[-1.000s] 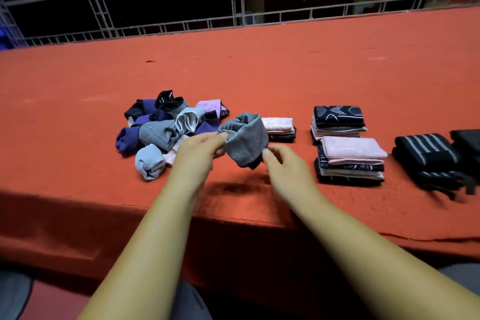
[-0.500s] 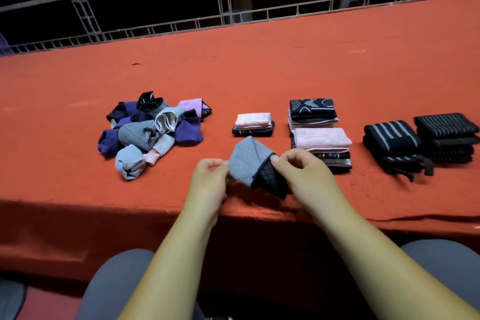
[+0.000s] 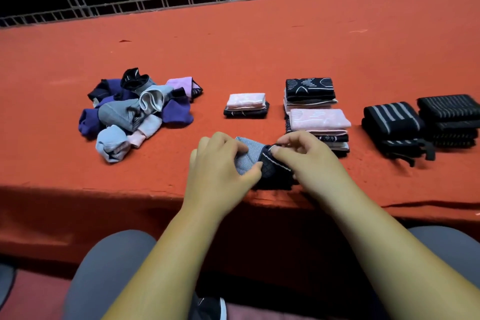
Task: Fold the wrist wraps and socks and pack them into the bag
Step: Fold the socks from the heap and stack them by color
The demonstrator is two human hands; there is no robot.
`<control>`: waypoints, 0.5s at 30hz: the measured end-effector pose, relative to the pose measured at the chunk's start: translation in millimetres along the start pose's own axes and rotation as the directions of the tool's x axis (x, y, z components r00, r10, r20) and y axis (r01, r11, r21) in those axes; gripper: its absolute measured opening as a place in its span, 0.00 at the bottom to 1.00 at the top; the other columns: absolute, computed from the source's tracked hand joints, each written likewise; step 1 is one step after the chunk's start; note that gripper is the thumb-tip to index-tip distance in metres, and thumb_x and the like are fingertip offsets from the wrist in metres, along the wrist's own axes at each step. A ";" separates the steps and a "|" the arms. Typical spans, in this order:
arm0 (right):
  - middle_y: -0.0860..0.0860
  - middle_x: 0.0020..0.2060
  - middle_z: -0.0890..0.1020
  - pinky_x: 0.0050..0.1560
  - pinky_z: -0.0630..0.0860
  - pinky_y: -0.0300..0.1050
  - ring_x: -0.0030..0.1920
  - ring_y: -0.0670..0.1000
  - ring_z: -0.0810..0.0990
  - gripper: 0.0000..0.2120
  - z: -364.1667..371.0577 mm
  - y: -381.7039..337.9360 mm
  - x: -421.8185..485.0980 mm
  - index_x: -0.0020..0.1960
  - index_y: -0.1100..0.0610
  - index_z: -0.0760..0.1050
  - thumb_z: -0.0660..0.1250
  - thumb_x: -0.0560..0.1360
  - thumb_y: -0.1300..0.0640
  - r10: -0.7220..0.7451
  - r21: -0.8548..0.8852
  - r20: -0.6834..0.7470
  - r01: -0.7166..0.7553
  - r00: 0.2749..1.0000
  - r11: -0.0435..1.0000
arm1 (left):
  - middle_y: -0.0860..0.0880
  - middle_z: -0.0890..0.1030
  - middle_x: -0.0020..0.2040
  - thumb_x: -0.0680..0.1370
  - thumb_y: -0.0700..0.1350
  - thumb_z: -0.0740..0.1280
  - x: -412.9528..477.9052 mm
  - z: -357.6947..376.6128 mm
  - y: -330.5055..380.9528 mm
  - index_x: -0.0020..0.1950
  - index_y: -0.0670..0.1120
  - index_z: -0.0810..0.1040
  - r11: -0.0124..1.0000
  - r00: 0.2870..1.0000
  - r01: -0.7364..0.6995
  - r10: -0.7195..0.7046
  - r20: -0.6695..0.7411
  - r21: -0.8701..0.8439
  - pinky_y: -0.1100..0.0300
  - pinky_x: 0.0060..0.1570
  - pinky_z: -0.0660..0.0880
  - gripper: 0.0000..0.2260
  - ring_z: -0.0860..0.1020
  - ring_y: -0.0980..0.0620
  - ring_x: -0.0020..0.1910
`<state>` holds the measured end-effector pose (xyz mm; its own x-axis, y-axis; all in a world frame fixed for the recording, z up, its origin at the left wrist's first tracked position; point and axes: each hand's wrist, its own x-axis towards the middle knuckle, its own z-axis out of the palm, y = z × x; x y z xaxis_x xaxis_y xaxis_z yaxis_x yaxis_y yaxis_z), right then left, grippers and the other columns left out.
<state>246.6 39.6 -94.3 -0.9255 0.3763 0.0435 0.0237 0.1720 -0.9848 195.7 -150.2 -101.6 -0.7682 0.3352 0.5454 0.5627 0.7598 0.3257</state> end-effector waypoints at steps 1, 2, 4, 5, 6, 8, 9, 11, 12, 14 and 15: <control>0.47 0.41 0.82 0.36 0.74 0.38 0.35 0.42 0.78 0.10 -2.4 -0.3 0.1 0.57 0.50 0.82 0.76 0.77 0.57 0.003 0.020 -0.003 -0.003 1.000 1.000 | 0.59 0.73 0.51 0.71 0.67 0.68 0.0 0.9 1.6 0.53 0.56 0.81 0.999 1.000 -0.012 0.012 -0.017 0.033 0.51 0.52 0.68 0.18 0.71 0.51 0.53; 0.47 0.41 0.81 0.36 0.75 0.37 0.35 0.41 0.78 0.11 -4.4 0.1 0.7 0.58 0.49 0.82 0.76 0.78 0.57 -0.002 0.026 0.000 0.002 1.000 1.000 | 0.59 0.74 0.50 0.71 0.67 0.68 0.2 1.8 2.9 0.52 0.55 0.81 0.998 0.999 -0.014 0.016 -0.033 0.059 0.51 0.52 0.68 0.18 0.71 0.50 0.53; 0.44 0.39 0.79 0.38 0.74 0.36 0.36 0.41 0.78 0.13 -7.0 0.5 0.3 0.61 0.47 0.83 0.76 0.77 0.57 -0.031 -0.023 0.028 0.032 0.999 0.999 | 0.58 0.75 0.49 0.71 0.67 0.69 0.1 3.5 5.5 0.50 0.55 0.81 0.994 0.998 -0.011 0.017 -0.055 0.106 0.50 0.49 0.67 0.18 0.72 0.49 0.52; 0.42 0.39 0.78 0.41 0.73 0.36 0.36 0.40 0.77 0.13 -7.8 0.5 -0.2 0.61 0.47 0.84 0.77 0.77 0.55 -0.046 -0.073 0.048 0.049 0.998 0.996 | 0.57 0.76 0.49 0.71 0.67 0.69 0.3 4.6 6.6 0.49 0.55 0.81 0.992 0.997 -0.018 0.026 -0.066 0.128 0.49 0.48 0.66 0.18 0.72 0.49 0.51; 0.42 0.39 0.80 0.42 0.72 0.37 0.36 0.40 0.77 0.13 -8.9 0.4 -0.7 0.60 0.47 0.85 0.77 0.77 0.54 -0.055 -0.125 0.067 0.063 0.996 0.990 | 0.56 0.76 0.48 0.72 0.66 0.69 0.5 5.9 7.2 0.48 0.54 0.81 0.989 0.996 -0.028 0.040 -0.076 0.146 0.49 0.47 0.66 0.17 0.72 0.48 0.50; 0.41 0.42 0.84 0.46 0.74 0.39 0.39 0.39 0.80 0.11 -11.1 -1.4 -2.1 0.59 0.46 0.86 0.77 0.77 0.53 -0.059 -0.221 0.101 0.081 0.993 0.972 | 0.55 0.76 0.47 0.74 0.62 0.69 1.3 7.2 8.1 0.45 0.54 0.80 0.987 0.995 -0.039 0.054 -0.089 0.157 0.49 0.46 0.65 0.13 0.72 0.47 0.50; 0.41 0.44 0.86 0.49 0.77 0.40 0.42 0.39 0.82 0.10 -12.1 -1.5 -2.2 0.58 0.47 0.86 0.77 0.77 0.53 -0.064 -0.271 0.113 0.093 0.991 0.958 | 0.55 0.76 0.46 0.75 0.60 0.69 1.7 6.9 8.3 0.44 0.53 0.80 0.987 0.994 -0.033 0.049 -0.098 0.155 0.49 0.46 0.66 0.11 0.72 0.47 0.49; 0.42 0.45 0.88 0.54 0.80 0.45 0.46 0.41 0.85 0.06 -13.6 0.7 -1.0 0.53 0.47 0.86 0.77 0.77 0.52 -0.089 -0.393 0.117 0.128 0.989 0.910 | 0.55 0.76 0.44 0.75 0.57 0.69 3.1 5.0 6.2 0.42 0.53 0.79 0.990 0.993 0.002 0.015 -0.117 0.142 0.49 0.46 0.67 0.09 0.73 0.47 0.48; 0.42 0.44 0.87 0.53 0.80 0.46 0.46 0.43 0.85 0.03 -13.9 1.5 -0.9 0.51 0.47 0.85 0.76 0.77 0.51 -0.100 -0.449 0.111 0.140 0.989 0.882 | 0.55 0.77 0.44 0.76 0.56 0.68 3.9 3.5 3.6 0.41 0.53 0.79 0.993 0.992 0.026 -0.012 -0.123 0.115 0.49 0.46 0.68 0.09 0.73 0.47 0.47; 0.43 0.41 0.86 0.48 0.78 0.43 0.44 0.44 0.83 0.05 -14.6 1.9 -2.6 0.48 0.48 0.83 0.75 0.78 0.48 -0.118 -0.512 0.090 0.148 0.989 0.846 | 0.55 0.77 0.42 0.76 0.56 0.68 5.7 0.6 -6.3 0.40 0.53 0.79 0.995 0.988 0.097 -0.098 -0.123 -0.015 0.49 0.47 0.70 0.09 0.74 0.47 0.47; 0.43 0.41 0.85 0.45 0.74 0.39 0.44 0.43 0.82 0.06 -15.4 1.9 -3.3 0.47 0.49 0.82 0.74 0.79 0.47 -0.127 -0.519 0.078 0.149 0.989 0.841 | 0.55 0.78 0.41 0.76 0.55 0.68 7.3 -1.0 -13.4 0.39 0.53 0.79 0.984 0.980 0.144 -0.156 -0.122 -0.101 0.50 0.48 0.71 0.09 0.75 0.47 0.46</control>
<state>255.5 52.7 -93.7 -0.9476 0.2795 0.1550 0.0785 0.6736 -0.7349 182.8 -158.5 -101.2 -0.8036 0.1424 0.5779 0.4742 0.7399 0.4771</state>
